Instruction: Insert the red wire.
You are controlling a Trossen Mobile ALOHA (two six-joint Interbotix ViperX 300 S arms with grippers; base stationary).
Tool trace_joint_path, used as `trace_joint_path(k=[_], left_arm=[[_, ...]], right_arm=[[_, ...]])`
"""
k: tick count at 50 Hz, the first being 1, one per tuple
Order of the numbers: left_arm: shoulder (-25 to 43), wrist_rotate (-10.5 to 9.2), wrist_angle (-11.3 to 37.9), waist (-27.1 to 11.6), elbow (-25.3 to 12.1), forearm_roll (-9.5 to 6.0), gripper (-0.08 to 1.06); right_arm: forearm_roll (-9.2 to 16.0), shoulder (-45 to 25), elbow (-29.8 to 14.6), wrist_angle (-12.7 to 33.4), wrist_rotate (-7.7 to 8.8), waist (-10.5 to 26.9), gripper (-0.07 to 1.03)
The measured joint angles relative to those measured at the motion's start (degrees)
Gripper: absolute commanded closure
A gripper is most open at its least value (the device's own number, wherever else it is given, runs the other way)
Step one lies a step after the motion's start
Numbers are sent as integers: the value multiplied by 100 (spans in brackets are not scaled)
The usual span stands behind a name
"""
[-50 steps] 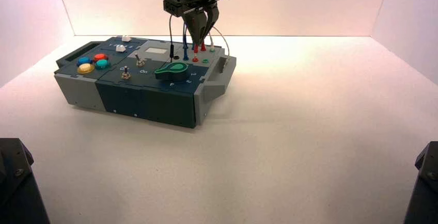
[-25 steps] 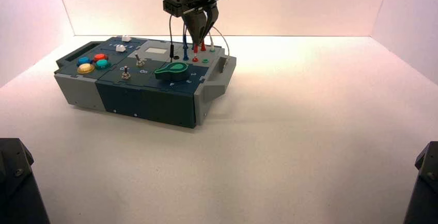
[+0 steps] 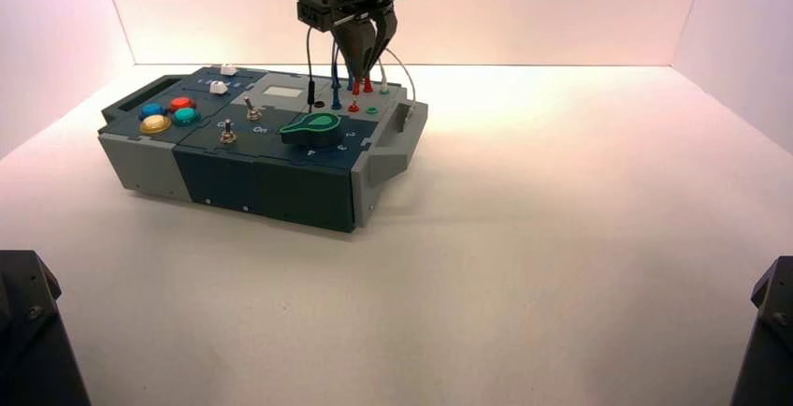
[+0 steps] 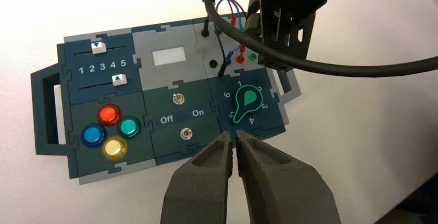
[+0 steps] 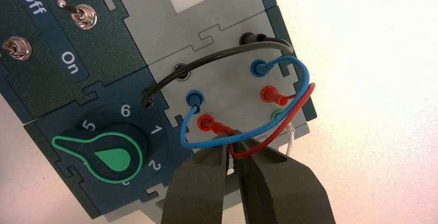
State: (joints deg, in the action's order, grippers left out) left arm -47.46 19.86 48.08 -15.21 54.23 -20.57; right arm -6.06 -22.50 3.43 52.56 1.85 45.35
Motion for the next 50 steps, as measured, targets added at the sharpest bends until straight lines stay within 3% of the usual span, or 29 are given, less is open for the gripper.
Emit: trace_joint_path(k=[50], left_arm=[[62,0,-18,0,0,9,93]], right_arm=[[18,-44,0,-9,-35,62,99]])
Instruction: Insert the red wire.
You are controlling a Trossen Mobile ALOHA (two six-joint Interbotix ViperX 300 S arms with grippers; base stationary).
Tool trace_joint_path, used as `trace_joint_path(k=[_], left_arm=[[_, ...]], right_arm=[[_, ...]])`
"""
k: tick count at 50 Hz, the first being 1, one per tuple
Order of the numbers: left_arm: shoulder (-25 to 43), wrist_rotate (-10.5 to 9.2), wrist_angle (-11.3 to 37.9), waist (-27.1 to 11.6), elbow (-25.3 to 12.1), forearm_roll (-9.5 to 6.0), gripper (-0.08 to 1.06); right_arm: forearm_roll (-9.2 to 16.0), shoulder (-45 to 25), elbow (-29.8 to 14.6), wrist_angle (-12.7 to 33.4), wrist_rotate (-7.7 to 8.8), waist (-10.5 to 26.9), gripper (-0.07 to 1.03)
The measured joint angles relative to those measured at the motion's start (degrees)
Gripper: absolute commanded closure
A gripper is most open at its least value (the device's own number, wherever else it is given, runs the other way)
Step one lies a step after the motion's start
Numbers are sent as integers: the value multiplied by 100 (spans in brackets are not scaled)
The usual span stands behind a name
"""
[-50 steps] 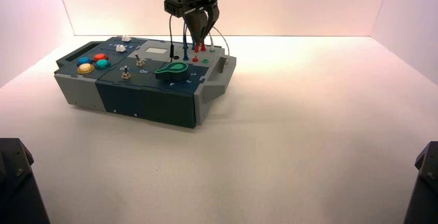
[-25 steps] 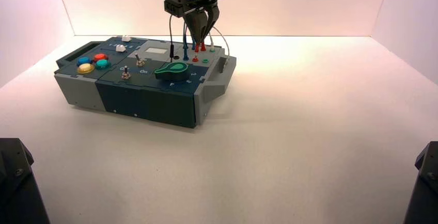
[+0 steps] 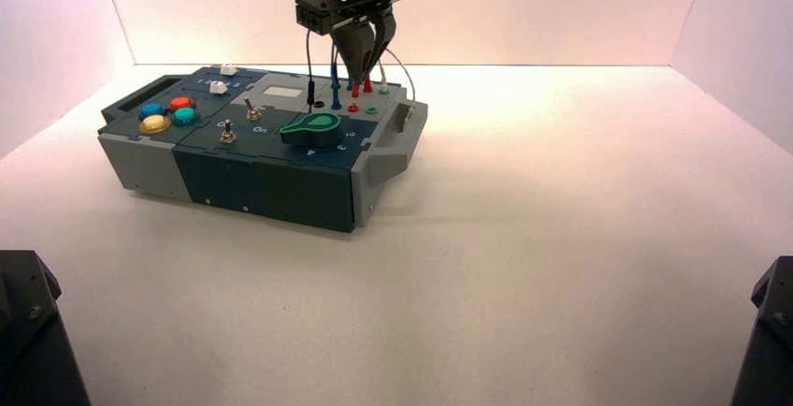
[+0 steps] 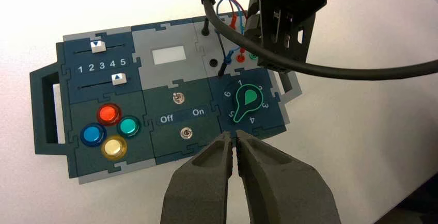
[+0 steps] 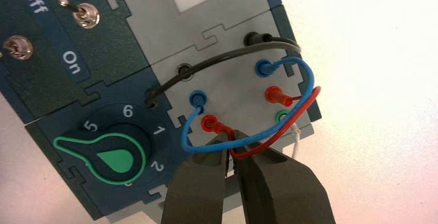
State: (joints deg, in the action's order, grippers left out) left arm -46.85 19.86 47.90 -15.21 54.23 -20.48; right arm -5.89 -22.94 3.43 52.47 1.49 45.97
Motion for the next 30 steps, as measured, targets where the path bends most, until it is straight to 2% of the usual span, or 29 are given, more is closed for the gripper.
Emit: trace_joint_path(k=[9,30], left_arm=[[0,0,-18,0,9,0,93],[0,0,-18,0,9,0,93]], right_arm=[[53,0,0,35,0,123,99],[44,0,105,62,-18,114,99]])
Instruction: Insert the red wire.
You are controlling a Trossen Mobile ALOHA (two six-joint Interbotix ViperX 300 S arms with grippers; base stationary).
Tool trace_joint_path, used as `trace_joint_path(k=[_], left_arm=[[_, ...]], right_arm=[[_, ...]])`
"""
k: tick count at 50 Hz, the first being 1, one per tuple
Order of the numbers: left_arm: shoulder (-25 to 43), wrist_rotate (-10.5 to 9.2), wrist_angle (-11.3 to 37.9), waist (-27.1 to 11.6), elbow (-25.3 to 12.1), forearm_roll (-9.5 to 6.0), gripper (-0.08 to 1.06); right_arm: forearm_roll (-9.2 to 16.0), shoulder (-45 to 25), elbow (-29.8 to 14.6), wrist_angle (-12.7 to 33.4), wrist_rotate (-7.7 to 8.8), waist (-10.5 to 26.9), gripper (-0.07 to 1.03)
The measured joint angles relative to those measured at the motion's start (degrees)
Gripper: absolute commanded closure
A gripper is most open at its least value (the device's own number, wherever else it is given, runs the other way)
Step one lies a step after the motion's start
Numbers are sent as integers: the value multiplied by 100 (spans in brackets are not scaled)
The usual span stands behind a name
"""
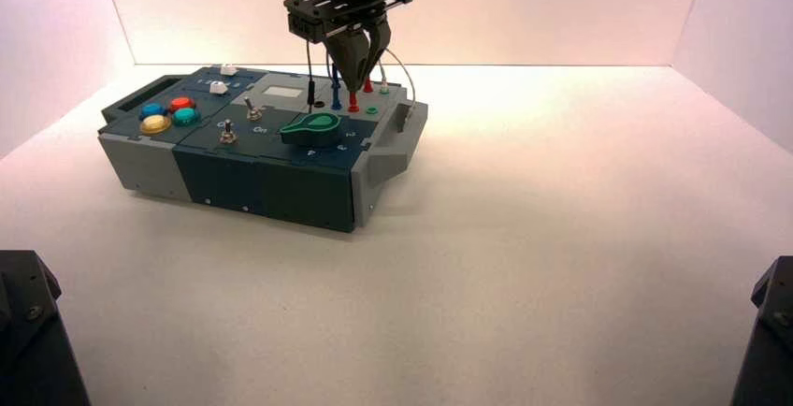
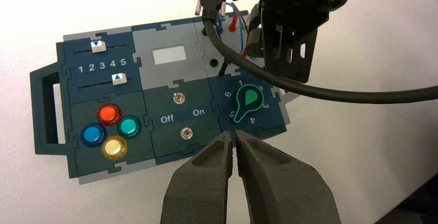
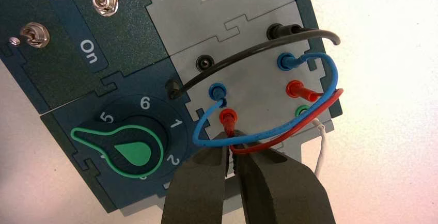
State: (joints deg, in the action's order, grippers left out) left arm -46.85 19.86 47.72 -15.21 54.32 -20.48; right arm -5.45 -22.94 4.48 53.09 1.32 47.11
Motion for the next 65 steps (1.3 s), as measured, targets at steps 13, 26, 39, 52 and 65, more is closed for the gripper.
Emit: trace_joint_path(k=[13,26,39,52,65], left_arm=[[0,0,0,0,-9,0,93],[-9,0,0,0,0,0,93],[0,9,0,0,-9,0,93],[-9,0,0,0,0,-9,93],[-9,0,-53,0,0,0,93]], right_arm=[[9,-70,53,-132,-18,9,99],[0,-132,26,-167,-18,9,99],[0,-123,-53,123,9,9,87],[9,-123,-53,439,9,70,61],[9,62,-9,545,0,132,61]])
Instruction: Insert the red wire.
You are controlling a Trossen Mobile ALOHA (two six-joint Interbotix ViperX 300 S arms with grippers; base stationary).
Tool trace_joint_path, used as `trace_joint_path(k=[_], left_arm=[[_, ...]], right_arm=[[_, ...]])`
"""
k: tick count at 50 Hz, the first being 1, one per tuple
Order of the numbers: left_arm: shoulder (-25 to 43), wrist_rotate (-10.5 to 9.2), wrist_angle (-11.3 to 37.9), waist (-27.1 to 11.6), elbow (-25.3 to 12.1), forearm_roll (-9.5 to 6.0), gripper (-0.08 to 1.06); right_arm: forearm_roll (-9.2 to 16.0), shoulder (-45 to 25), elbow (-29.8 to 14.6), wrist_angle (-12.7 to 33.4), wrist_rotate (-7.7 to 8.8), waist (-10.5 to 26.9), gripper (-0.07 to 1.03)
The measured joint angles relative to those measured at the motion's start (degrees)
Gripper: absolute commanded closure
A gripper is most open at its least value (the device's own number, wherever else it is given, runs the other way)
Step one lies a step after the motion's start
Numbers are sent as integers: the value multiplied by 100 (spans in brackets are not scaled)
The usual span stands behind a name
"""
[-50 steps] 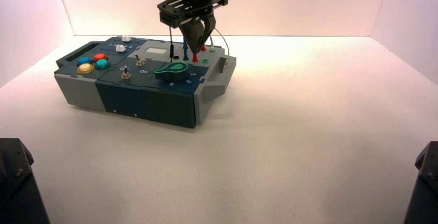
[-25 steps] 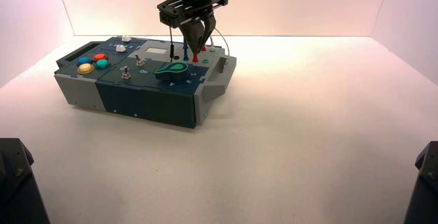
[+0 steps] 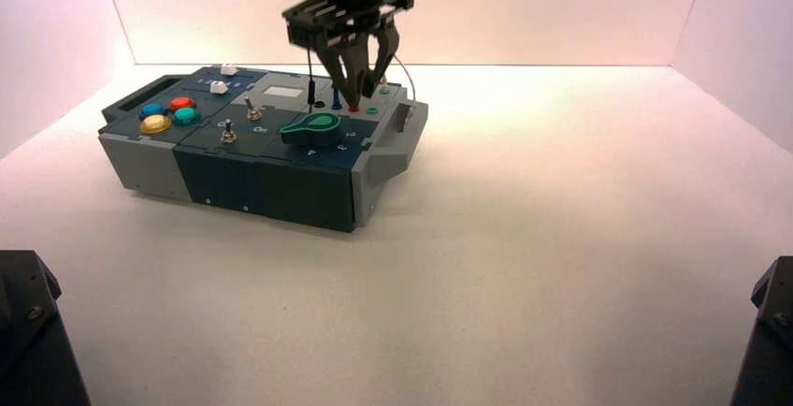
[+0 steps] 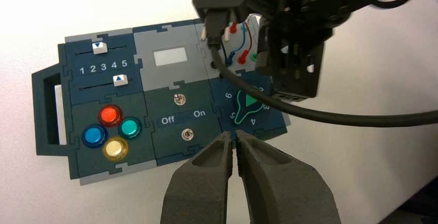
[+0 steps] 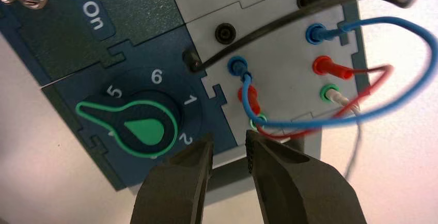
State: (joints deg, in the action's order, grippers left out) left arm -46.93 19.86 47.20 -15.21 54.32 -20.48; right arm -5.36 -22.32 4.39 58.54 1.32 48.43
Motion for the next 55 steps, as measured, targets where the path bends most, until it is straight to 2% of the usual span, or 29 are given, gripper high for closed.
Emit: trace_joint_path(k=[9,15,27,37,43,50,55], left_arm=[[18,0,-88,0,0,-9,93],[18,0,-431,9,97,0,93],[237,0,-923,35,202,0,93],[650,0,-1573,79,369,0,93],[729,0,-1688,105,422,35,93],[853,0,-1863,114,571,123,93],[888,0,-1916,114,659,132,93]], right_arm=[[-35,589,308,9,-35,0,61],[-44,967,668,-229,-211,-18,61],[-88,1415,1160,-738,-299,-158,61],[-105,1775,1556,-1160,-439,-492,62],[-105,1969,1749,-1274,-483,-598,62],[-105,2329,2013,-1292,-501,-967,62],[-105,2610,2171,-1310,-501,-1143,62]])
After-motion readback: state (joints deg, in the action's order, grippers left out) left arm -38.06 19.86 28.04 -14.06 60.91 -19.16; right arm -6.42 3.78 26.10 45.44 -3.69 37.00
